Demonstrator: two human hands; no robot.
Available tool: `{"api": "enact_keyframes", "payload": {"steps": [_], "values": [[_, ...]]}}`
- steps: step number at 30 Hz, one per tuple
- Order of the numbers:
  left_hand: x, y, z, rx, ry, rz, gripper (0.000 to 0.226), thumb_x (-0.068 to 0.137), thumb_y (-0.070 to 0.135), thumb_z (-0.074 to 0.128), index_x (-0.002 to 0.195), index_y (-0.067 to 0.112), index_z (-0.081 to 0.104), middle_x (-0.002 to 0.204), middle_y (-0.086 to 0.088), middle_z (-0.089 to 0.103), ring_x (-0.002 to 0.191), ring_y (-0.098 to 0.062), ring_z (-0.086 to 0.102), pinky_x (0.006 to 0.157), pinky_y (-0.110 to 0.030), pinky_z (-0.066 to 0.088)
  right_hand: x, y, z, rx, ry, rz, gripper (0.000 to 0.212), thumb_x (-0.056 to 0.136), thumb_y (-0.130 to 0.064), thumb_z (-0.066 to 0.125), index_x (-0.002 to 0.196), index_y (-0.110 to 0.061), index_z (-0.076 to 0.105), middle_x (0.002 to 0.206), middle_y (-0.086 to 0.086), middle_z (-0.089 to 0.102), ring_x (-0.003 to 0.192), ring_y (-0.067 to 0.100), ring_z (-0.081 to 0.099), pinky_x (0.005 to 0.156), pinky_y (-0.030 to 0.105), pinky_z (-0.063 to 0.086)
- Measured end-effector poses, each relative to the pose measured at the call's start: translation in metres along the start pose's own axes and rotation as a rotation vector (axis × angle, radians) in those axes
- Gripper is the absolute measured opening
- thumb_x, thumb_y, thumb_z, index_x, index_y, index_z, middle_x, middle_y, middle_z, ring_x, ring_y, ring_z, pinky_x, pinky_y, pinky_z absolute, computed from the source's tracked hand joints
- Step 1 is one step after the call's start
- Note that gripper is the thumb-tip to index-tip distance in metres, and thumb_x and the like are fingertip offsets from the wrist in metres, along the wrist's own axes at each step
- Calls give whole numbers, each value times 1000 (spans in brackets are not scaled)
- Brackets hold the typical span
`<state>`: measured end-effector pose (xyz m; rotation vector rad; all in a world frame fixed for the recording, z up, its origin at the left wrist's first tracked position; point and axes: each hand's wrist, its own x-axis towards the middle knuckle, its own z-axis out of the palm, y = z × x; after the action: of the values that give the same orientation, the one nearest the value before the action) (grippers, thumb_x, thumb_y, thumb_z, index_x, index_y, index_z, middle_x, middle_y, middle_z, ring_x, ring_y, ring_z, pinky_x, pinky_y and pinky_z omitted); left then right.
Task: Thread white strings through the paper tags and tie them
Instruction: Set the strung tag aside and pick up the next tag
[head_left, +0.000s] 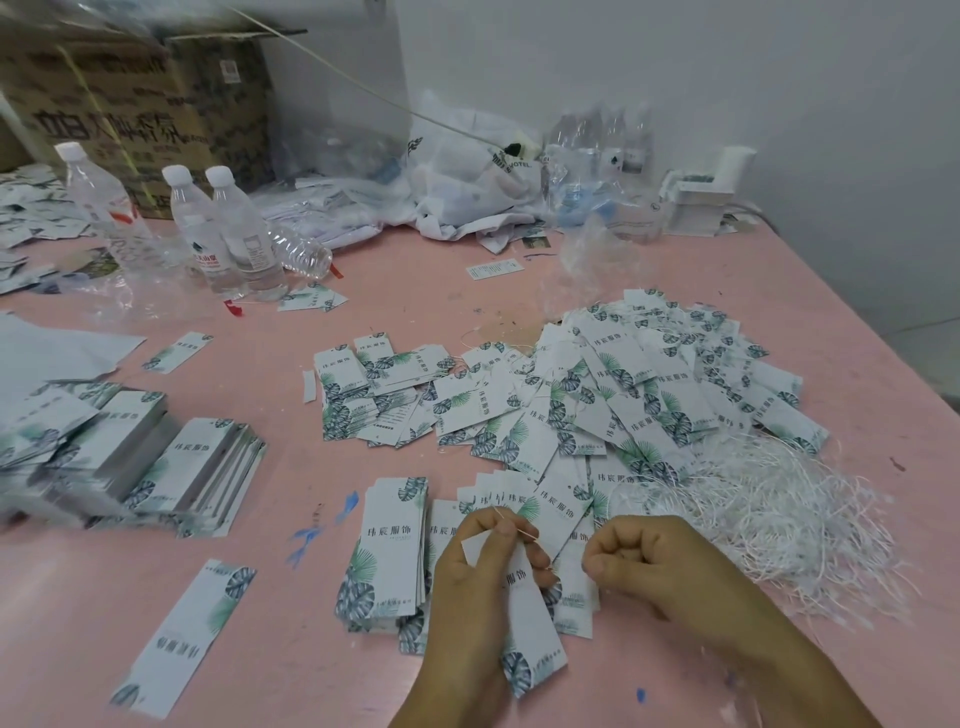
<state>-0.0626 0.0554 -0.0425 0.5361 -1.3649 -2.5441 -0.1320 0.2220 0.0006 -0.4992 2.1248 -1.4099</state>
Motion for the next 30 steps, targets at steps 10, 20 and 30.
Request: {"api": "enact_keyframes", "payload": {"steps": [10,20,30], "values": [[0,2,-1,-61,33,-14,23,79,29,68,84,6,65,71,-23,60,57,-25,58,54,-30,51,-3,4,-27,240,-72,132,9,72,-23,71,76,-16,73,50,-4,41,41,7,29,39,15,23],[-2,0,5,66,-67,-76,12,79,23,75,76,14,68,75,-16,67,63,-24,64,56,-30,54,4,0,34,1,281,-317,32,74,-24,73,103,-36,64,110,-13,64,109,8,59,90,19,44],[1,1,4,-88,-103,-246,16,67,15,72,80,8,65,76,-18,62,66,-25,62,59,-31,50,9,7,50,-349,462,-626,16,85,-21,64,97,-32,65,98,-20,56,96,7,58,82,16,44]]}}
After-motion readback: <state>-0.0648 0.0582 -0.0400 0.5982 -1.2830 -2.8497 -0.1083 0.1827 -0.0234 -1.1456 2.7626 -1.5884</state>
